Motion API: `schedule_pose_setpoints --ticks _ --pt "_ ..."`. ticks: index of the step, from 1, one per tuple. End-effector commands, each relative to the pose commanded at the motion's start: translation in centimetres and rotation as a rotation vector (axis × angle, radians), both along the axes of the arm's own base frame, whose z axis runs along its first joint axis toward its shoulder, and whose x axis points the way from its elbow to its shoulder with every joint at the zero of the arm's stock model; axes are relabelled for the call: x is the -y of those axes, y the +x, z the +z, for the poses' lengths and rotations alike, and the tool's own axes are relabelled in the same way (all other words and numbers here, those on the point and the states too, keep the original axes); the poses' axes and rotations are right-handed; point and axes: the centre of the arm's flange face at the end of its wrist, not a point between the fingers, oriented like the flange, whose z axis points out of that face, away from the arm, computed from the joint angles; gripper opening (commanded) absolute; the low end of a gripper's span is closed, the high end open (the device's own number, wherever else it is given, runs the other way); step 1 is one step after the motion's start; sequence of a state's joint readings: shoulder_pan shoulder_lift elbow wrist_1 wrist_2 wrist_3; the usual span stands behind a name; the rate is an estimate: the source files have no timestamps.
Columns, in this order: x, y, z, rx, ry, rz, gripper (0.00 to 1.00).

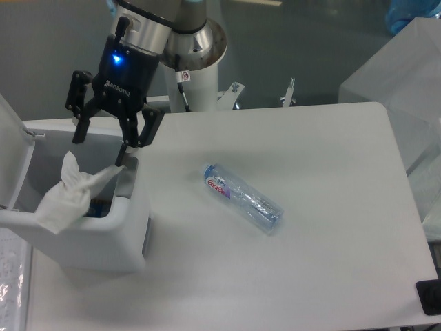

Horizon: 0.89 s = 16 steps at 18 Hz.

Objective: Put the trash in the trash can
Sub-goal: 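Open the gripper to drop the tissue into the bin, then move the open gripper over the clear plastic water bottle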

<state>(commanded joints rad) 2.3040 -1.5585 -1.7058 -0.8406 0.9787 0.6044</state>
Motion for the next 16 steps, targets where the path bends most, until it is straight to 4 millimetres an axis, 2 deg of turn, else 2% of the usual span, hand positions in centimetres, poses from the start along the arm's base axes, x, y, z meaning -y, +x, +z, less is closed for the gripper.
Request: schedule_pose_setpoints --ticks 2,6,10,13,16 --pt "0.0 -1.8 -0.7 0.010 -0.011 0.028 1.00" --pt "1.5 -8.5 -3.3 0.045 -0.047 0.136 1.00" --pt "4.0 -13.9 -6.1 0.097 -0.087 0.242 1.00" --pt "5.9 -16.4 -9.6 0.153 -0.156 0.307 1.00" --pt "6.6 -18.0 -13.1 0.164 -0.262 0.366 1.00"
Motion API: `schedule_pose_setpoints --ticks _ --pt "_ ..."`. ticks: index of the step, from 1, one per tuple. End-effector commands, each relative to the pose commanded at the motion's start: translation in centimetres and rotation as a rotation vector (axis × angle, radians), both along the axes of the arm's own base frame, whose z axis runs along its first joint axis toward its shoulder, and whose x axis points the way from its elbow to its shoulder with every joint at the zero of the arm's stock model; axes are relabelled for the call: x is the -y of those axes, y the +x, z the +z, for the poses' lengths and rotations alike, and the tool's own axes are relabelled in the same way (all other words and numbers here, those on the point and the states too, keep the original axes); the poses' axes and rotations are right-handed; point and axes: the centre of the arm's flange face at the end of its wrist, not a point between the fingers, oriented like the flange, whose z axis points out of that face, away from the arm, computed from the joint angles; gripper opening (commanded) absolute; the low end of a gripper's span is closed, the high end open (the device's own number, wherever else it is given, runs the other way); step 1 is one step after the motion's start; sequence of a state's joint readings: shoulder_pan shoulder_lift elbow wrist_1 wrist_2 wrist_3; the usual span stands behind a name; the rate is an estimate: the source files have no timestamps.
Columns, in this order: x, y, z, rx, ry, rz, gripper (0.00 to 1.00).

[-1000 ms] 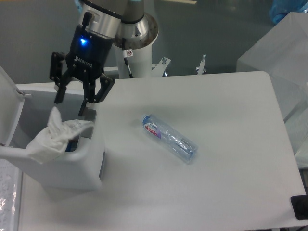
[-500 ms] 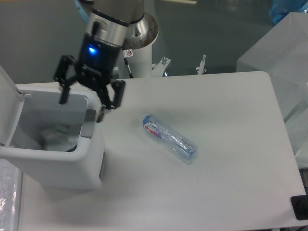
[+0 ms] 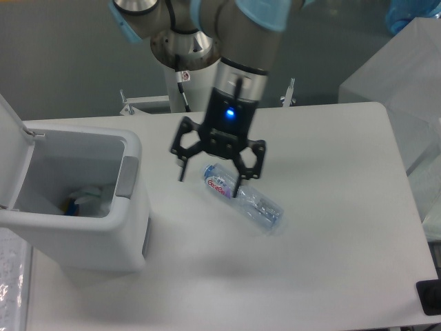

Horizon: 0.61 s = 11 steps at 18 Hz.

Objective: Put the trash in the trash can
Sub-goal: 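Move the open gripper over the clear plastic water bottle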

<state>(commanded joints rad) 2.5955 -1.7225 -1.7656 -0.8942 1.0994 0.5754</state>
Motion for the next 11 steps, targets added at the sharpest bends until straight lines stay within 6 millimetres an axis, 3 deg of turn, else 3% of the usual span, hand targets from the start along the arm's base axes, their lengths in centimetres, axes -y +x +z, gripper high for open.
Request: schedule_pose_setpoints --ticks 6,11 --pt "0.3 -2.4 -5.3 0.025 -0.212 0.157 1.00" --pt "-0.1 -3.5 -9.4 0.103 -0.285 0.265 1.00"
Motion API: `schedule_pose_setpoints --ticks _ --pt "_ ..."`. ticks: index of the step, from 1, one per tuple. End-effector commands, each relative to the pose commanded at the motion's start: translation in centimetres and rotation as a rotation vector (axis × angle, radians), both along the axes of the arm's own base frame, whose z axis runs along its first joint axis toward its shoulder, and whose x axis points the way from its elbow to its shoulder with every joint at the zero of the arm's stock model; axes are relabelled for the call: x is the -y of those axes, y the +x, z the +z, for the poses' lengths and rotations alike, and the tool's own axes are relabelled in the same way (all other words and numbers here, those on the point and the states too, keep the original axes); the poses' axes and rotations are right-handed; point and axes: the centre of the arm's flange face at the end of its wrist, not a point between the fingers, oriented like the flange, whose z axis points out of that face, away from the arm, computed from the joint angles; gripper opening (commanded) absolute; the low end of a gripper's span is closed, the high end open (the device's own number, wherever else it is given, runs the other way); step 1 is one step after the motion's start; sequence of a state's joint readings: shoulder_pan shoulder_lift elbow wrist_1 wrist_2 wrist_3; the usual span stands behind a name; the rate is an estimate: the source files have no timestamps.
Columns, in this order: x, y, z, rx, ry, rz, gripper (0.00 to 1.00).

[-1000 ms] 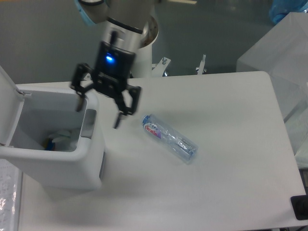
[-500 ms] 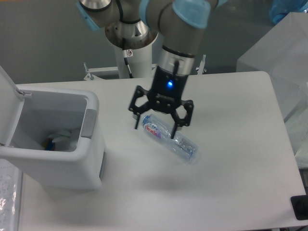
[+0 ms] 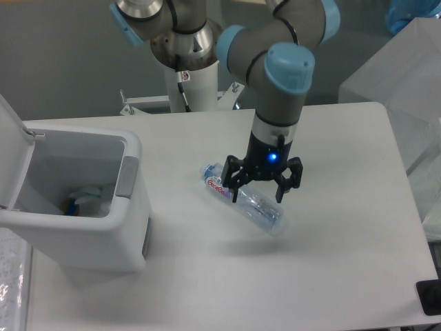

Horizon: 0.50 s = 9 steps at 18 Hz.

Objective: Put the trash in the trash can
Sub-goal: 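Move the open gripper over the clear plastic water bottle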

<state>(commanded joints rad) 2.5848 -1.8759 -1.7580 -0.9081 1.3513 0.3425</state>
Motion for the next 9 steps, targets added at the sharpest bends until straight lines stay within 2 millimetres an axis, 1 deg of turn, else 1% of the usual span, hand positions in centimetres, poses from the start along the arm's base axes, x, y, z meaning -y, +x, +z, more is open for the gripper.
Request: schedule_pose_setpoints --ticks 3,5,9 --pt "-0.3 -0.8 -2.9 0.054 -0.050 0.054 1.00" --pt "-0.3 -1.1 -4.3 0.081 -0.076 0.098 1.00" --pt "-0.5 -1.7 -6.0 0.110 -0.105 0.189 1.00"
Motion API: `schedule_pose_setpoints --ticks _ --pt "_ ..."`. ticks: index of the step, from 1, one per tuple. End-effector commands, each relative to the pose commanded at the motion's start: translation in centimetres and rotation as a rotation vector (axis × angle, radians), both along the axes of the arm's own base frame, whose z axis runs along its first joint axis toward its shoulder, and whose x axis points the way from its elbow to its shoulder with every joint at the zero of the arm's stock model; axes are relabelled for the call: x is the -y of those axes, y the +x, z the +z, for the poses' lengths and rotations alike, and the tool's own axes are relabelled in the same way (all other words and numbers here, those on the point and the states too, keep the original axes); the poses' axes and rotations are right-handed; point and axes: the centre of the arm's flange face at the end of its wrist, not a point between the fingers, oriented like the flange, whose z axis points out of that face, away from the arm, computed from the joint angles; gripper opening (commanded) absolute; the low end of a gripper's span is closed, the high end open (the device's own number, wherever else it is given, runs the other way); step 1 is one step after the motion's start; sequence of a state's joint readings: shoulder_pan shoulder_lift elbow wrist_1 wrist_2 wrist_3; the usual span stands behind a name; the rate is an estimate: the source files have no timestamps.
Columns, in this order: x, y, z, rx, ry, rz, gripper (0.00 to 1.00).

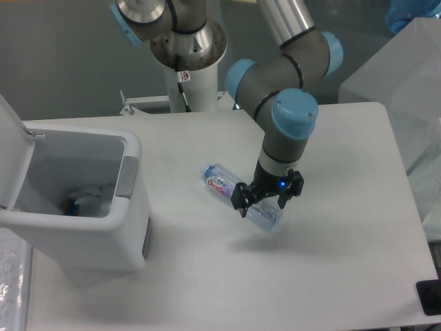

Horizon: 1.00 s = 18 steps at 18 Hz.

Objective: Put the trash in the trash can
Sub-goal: 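Move the open gripper over the clear plastic water bottle, then lower the gripper around the bottle's body and close on it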

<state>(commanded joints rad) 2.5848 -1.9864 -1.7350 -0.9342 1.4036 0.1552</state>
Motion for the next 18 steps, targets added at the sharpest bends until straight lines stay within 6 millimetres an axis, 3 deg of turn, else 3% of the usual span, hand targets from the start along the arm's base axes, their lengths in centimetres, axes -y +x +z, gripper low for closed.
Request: schedule_pose_setpoints --ticks 6,16,18 --pt "-0.6 -0.5 -3.2 0.005 -0.088 0.038 1.00" --pt "-1.2 -0.4 -5.0 -0.006 -0.134 0.040 1.00" --pt "-2.1 -0.5 -4.6 -0.032 -0.136 0.019 1.00"
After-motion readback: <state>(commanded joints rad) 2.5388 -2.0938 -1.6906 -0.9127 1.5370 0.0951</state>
